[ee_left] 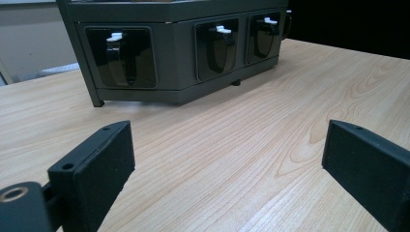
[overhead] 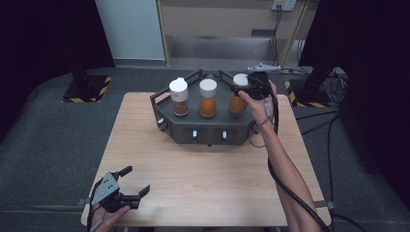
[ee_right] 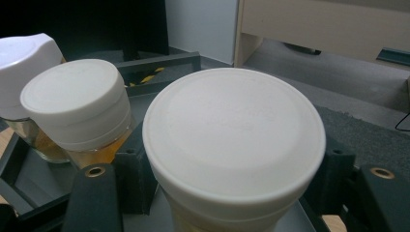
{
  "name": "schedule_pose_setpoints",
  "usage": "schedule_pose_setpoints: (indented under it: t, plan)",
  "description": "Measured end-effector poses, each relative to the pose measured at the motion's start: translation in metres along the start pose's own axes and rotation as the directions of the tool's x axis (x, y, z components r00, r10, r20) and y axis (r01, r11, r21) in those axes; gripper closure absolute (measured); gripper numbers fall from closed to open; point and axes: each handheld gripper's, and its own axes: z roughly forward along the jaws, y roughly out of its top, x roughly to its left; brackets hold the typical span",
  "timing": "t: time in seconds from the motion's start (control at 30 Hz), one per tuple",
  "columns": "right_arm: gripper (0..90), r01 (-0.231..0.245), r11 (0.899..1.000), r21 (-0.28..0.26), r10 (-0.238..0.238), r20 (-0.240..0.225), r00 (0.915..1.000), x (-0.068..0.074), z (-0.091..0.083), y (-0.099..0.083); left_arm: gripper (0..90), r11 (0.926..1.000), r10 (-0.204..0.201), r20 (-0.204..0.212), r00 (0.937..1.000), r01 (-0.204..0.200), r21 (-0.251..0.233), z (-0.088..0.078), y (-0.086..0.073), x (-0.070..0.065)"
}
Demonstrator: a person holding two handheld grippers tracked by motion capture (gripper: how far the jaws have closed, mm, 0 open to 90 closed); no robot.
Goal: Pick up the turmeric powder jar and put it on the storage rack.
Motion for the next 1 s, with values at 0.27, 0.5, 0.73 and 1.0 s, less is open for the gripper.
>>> schedule_pose_setpoints:
  t: [0.27, 0.5, 0.73, 1.0]
  plan:
    - [33.7, 0.006, 1.000, 0.003, -0.006, 0.008, 1.0000, 0.003, 0.007, -0.007, 3.6, 1.0000, 0.001, 0.002, 1.0000, -0.001, 0.000, 0.000, 0.000, 0.000]
    - [33.7, 0.010, 1.000, 0.010, -0.010, 0.001, 1.0000, 0.005, 0.010, -0.011, 3.7, 1.0000, 0.002, 0.002, 1.0000, -0.002, 0.000, 0.000, 0.000, 0.000]
    - [33.7, 0.010, 1.000, 0.010, -0.010, -0.002, 0.9999, 0.006, 0.011, -0.014, 3.6, 1.0000, 0.001, 0.002, 1.0000, -0.001, 0.000, 0.000, 0.000, 0.000]
    - [33.7, -0.002, 1.000, 0.014, 0.002, 0.004, 1.0000, 0.004, 0.012, -0.016, 3.7, 1.0000, 0.002, 0.002, 1.0000, -0.002, 0.000, 0.000, 0.000, 0.000]
